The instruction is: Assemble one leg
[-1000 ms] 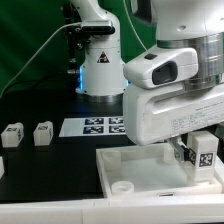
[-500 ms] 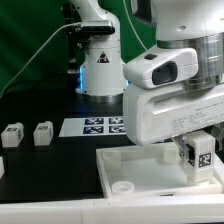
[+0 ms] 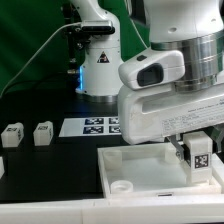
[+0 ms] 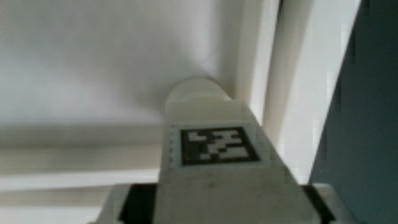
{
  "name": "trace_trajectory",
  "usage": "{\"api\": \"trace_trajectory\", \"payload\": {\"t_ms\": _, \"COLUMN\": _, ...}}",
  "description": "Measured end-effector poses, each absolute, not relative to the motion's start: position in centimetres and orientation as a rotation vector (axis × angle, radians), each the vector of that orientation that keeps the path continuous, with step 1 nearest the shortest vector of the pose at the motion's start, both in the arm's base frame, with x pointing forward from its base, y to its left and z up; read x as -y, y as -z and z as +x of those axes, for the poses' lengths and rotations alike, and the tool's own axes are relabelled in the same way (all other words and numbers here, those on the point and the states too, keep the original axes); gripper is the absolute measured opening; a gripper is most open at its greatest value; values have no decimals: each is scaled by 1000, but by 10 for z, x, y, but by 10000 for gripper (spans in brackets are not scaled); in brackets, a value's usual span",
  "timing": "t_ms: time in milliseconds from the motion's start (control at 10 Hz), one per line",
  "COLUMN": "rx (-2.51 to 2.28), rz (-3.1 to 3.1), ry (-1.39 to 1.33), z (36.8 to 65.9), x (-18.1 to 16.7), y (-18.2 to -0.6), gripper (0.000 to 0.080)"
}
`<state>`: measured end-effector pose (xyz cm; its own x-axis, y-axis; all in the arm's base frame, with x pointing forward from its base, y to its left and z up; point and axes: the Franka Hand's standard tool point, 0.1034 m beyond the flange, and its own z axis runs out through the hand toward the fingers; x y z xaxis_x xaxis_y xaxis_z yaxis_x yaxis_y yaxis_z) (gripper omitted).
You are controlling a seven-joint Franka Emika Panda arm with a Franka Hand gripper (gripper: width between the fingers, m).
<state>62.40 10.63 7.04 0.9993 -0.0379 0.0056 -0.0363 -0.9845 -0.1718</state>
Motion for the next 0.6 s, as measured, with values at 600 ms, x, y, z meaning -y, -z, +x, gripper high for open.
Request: {"api": "trace_trajectory", "payload": {"t_ms": 600, "rx": -991, "rz": -2742, "ry": -50, "z": 627, "x": -107, "y": -70, "gripper": 294}}
